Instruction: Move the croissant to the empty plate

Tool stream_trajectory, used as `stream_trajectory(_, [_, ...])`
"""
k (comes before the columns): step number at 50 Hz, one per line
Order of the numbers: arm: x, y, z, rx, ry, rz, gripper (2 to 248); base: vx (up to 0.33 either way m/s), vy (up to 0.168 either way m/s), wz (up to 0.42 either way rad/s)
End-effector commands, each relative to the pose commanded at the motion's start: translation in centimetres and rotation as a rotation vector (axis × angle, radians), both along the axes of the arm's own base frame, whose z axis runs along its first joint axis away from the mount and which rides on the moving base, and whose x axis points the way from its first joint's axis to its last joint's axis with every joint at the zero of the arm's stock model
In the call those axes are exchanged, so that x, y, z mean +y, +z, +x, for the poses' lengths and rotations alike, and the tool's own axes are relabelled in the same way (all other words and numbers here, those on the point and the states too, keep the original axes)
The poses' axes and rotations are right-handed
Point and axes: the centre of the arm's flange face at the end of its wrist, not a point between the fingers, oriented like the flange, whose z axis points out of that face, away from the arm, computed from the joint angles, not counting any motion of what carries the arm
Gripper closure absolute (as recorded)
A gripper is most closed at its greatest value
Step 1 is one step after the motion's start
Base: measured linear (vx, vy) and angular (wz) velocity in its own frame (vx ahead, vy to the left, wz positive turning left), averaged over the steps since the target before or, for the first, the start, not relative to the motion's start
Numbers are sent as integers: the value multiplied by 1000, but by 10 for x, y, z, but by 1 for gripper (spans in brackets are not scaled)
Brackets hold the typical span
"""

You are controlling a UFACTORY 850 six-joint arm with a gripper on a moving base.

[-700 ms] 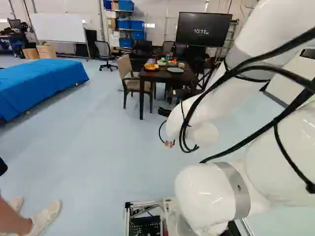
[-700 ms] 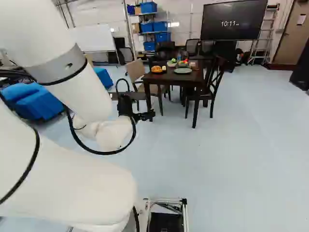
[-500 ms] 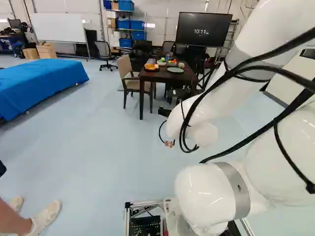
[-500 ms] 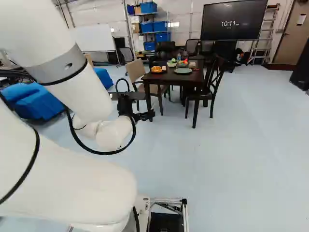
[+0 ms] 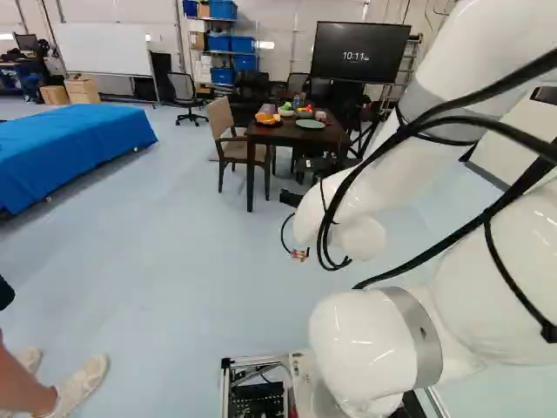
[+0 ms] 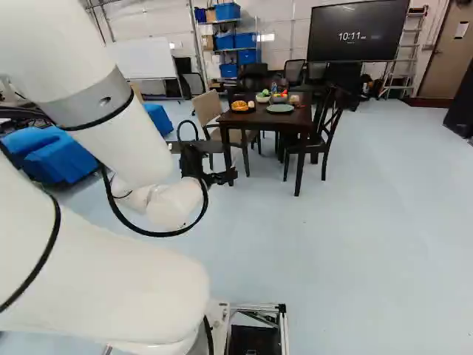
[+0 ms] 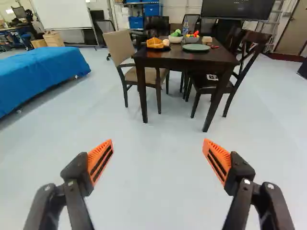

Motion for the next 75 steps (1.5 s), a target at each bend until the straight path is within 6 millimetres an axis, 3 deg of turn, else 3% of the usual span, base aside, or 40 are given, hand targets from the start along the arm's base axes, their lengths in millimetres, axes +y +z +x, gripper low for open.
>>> stream_trajectory(40, [0,0,0,0,0,0,3,12,0,-1])
stream_trajectory(75, [0,0,0,0,0,0,3,168,0,-15])
